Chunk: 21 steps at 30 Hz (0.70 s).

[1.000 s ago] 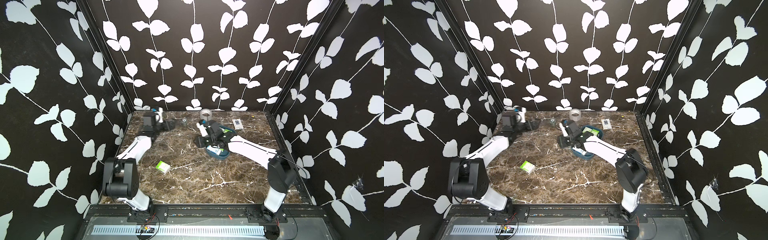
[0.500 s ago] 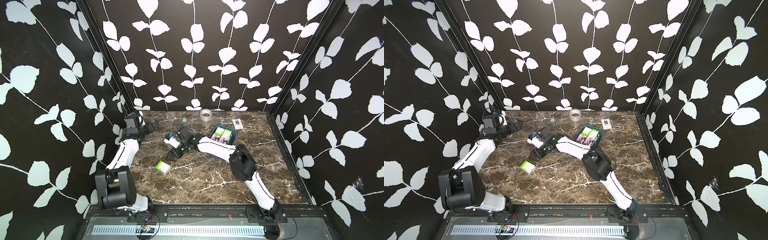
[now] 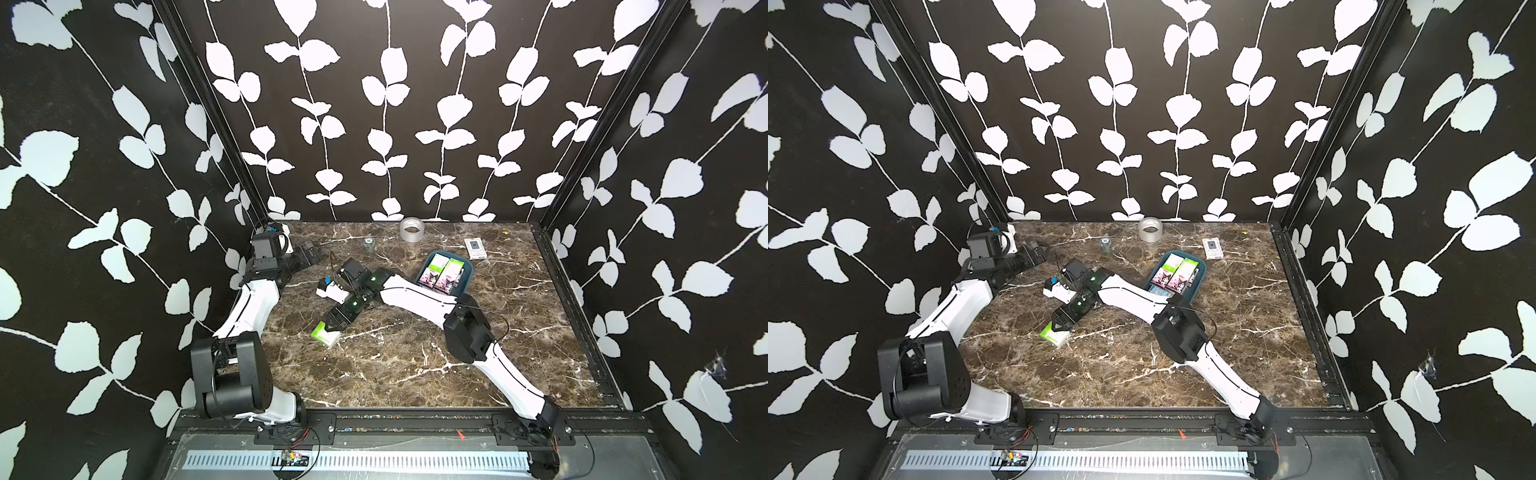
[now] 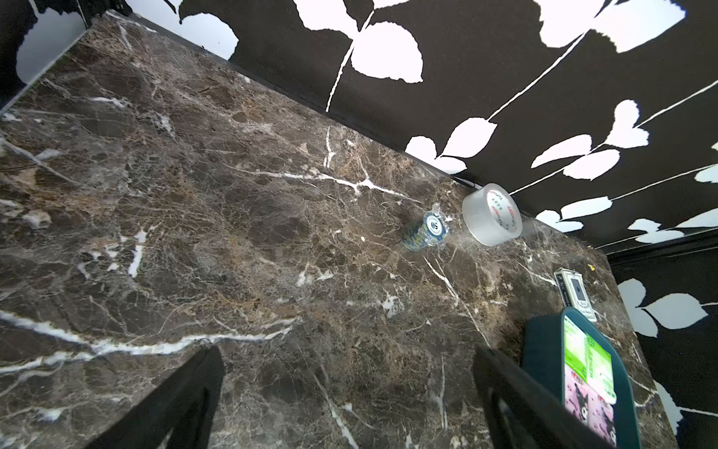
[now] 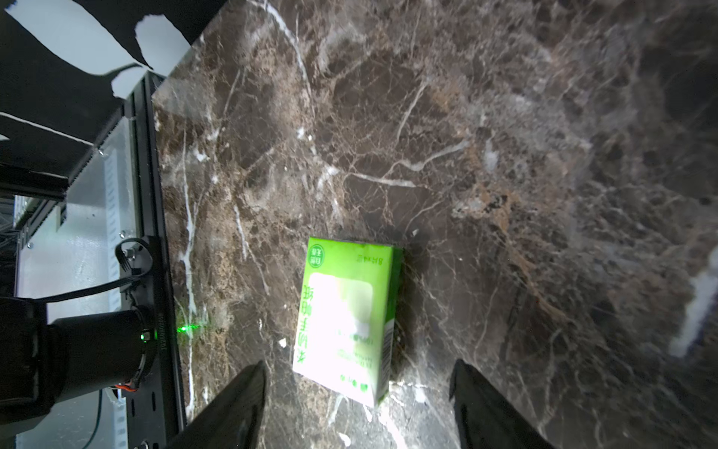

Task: Put the pocket tissues into the storage box
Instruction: Pick up the pocket tissues from the center of the board.

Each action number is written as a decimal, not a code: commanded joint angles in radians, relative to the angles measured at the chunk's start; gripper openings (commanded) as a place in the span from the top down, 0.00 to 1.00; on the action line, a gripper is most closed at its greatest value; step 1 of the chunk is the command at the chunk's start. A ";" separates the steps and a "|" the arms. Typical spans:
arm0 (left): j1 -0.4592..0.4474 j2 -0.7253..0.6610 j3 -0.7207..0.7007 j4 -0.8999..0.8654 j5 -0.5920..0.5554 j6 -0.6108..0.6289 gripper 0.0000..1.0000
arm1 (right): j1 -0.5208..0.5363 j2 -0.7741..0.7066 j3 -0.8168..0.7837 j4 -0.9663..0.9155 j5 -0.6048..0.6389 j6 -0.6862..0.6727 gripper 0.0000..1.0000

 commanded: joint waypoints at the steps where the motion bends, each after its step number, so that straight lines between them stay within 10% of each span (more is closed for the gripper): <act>1: 0.004 -0.040 -0.022 0.024 0.011 -0.004 0.01 | 0.012 0.048 0.091 -0.093 -0.018 -0.033 0.24; 13: 0.004 -0.067 -0.042 -0.028 -0.144 -0.014 0.01 | 0.021 0.124 0.171 -0.170 -0.038 -0.054 0.29; 21: 0.004 -0.074 -0.043 -0.036 -0.167 -0.004 0.01 | 0.024 0.141 0.192 -0.185 -0.029 -0.053 0.62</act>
